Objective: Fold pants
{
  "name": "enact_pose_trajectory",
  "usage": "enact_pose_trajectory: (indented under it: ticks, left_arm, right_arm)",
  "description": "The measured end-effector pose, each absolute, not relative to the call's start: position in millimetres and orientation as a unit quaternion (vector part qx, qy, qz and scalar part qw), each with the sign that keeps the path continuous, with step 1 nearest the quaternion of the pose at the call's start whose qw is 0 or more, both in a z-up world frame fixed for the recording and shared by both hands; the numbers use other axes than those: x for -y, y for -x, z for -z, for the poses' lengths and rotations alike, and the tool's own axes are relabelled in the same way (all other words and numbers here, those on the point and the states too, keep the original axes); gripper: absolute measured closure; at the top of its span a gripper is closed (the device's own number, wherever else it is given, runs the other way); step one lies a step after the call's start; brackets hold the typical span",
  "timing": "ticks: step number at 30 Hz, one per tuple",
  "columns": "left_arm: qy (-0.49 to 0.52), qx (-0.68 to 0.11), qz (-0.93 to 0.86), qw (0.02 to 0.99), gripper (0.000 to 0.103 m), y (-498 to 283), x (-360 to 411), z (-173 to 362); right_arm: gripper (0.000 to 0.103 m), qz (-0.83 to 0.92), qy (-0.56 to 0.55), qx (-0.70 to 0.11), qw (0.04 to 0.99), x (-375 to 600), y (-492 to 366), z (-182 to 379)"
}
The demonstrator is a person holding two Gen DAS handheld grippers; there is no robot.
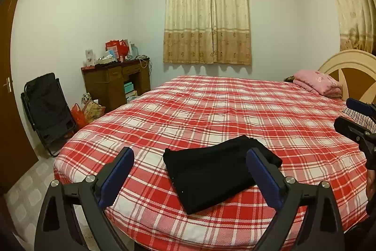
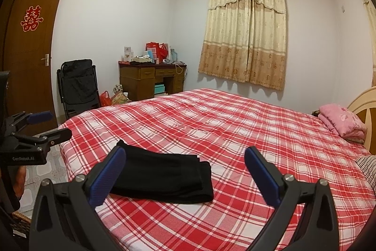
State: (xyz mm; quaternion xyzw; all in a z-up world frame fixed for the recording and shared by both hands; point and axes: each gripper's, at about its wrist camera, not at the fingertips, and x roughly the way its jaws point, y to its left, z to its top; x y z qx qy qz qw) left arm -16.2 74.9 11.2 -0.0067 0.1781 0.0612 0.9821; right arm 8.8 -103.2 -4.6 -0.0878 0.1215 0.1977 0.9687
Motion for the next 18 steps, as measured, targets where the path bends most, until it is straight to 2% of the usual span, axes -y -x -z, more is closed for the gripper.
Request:
enact_pose_trajectory:
  ticks: [18]
  left_arm:
    - [0.006, -0.178, -0.058, 0.982, 0.004, 14.7, -75.2, -7.1]
  right_arm:
    - [0.0, -0.2, 0.094, -0.125, 0.967, 98.8, -6.0, 6.5]
